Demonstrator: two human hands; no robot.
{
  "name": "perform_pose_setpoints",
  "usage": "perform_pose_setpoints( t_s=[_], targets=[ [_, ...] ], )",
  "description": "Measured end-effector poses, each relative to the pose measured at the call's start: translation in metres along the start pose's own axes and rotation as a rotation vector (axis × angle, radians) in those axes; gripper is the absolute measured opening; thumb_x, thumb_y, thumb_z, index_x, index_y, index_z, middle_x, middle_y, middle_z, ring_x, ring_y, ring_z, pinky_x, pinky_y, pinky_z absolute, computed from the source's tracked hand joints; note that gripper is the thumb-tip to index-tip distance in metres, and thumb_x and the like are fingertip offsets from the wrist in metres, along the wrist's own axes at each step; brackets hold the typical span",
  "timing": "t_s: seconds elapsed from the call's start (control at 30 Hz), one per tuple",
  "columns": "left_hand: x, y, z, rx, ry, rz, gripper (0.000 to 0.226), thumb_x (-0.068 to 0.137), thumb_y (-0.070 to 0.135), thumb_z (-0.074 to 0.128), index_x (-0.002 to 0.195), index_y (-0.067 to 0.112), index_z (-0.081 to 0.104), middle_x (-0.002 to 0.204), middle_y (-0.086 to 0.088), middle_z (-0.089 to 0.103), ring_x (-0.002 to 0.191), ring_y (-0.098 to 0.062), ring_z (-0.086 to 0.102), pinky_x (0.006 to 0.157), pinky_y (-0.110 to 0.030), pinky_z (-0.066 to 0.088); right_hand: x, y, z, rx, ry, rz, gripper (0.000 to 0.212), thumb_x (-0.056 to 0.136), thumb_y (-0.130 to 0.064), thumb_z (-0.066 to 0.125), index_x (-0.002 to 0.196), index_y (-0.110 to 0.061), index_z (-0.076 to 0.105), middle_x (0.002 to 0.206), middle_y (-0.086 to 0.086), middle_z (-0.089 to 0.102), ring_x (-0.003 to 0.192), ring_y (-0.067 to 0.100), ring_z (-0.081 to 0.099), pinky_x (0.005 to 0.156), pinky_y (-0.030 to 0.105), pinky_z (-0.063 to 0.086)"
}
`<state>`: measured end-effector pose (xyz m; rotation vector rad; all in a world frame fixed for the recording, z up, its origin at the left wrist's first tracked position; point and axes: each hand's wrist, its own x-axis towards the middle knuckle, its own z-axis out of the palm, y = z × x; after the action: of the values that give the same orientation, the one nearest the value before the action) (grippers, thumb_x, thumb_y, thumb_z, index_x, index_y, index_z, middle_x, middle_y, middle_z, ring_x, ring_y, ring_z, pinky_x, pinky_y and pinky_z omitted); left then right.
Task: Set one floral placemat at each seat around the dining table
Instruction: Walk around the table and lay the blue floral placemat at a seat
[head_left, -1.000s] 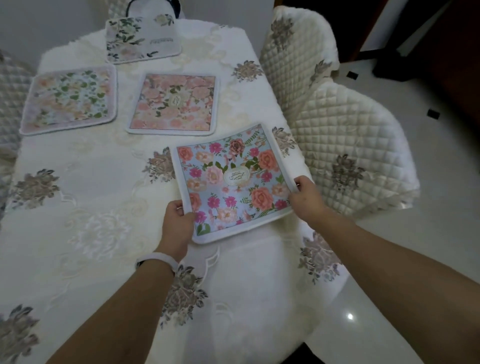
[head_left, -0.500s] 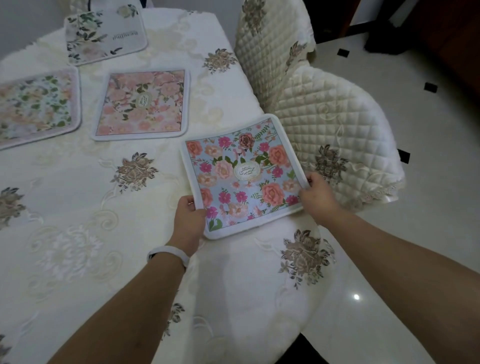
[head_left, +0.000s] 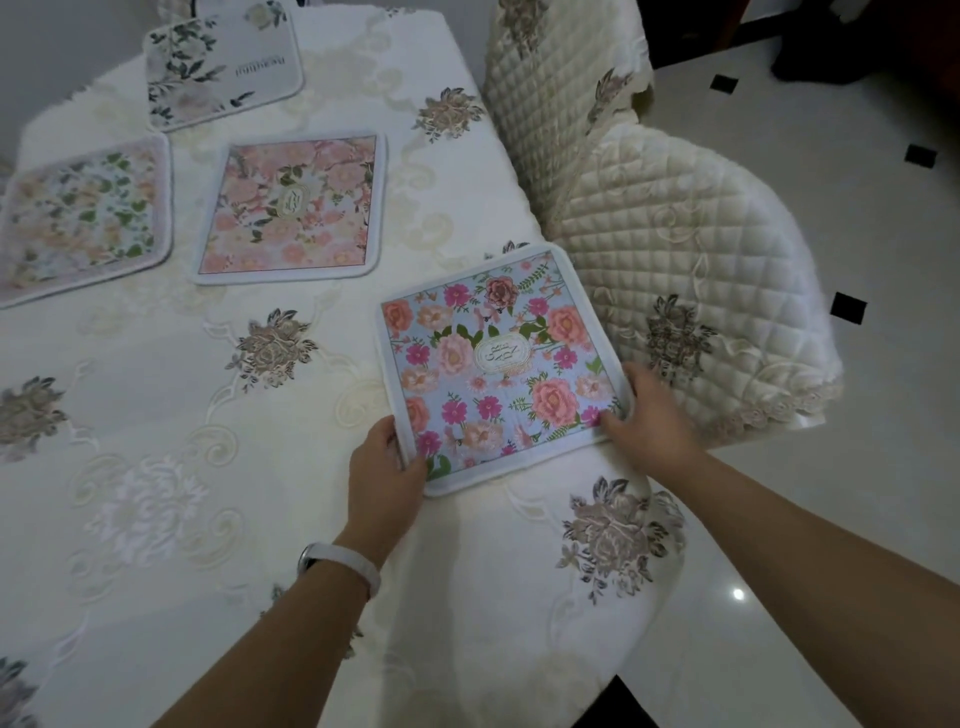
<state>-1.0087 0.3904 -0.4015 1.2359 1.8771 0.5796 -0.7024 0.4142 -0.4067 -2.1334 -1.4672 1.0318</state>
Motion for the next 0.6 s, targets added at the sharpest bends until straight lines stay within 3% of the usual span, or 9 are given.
perform_pose_setpoints(
  t_s=[0.1,0.17,0.33,0.6],
  targets=[
    [-0.004,-0.016,-0.005,0.246,-0.083,0.071,0.075,0.075,0.039,0.072,0.139,0.016,0.043,0.132,-0.004,0.055,0.122,-0.025,0.052,0.101,-0.047,0.046,-0.005,0.008,-0.002,-0.16,-0.039,-0.059,0.078,0.083,-0.042,0.07,0.147,-0.022,0.031,0.146,0.006,0.042,0.128,0.025,0.047,0.101,0.043,0.041],
    [-0.009,-0.023,-0.005,0.365,-0.122,0.107,0.085,0.07,0.052,0.07,0.141,0.013,0.04,0.135,-0.01,0.052,0.126,-0.03,0.047,0.102,-0.051,0.044,-0.01,0.01,-0.002,-0.222,-0.08,-0.098,0.082,0.085,-0.043,0.069,0.151,-0.02,0.026,0.154,0.004,0.031,0.137,0.025,0.036,0.106,0.041,0.035],
    [-0.015,-0.022,-0.009,0.497,-0.148,0.226,0.097,0.066,0.051,0.067,0.144,0.002,0.037,0.15,-0.017,0.04,0.14,-0.032,0.034,0.116,-0.038,0.021,-0.015,0.017,0.001,-0.241,-0.088,-0.143,0.089,0.078,-0.047,0.072,0.149,-0.016,0.03,0.151,0.003,0.031,0.131,0.024,0.041,0.101,0.042,0.043],
    [-0.019,-0.029,-0.006,0.496,-0.112,0.275,0.09,0.075,0.044,0.075,0.146,0.005,0.037,0.152,-0.013,0.038,0.142,-0.027,0.031,0.115,-0.031,0.016,-0.023,0.018,0.007,-0.225,-0.034,-0.192,0.087,0.075,-0.038,0.075,0.147,-0.014,0.032,0.148,0.002,0.031,0.127,0.024,0.043,0.101,0.04,0.044]
  ],
)
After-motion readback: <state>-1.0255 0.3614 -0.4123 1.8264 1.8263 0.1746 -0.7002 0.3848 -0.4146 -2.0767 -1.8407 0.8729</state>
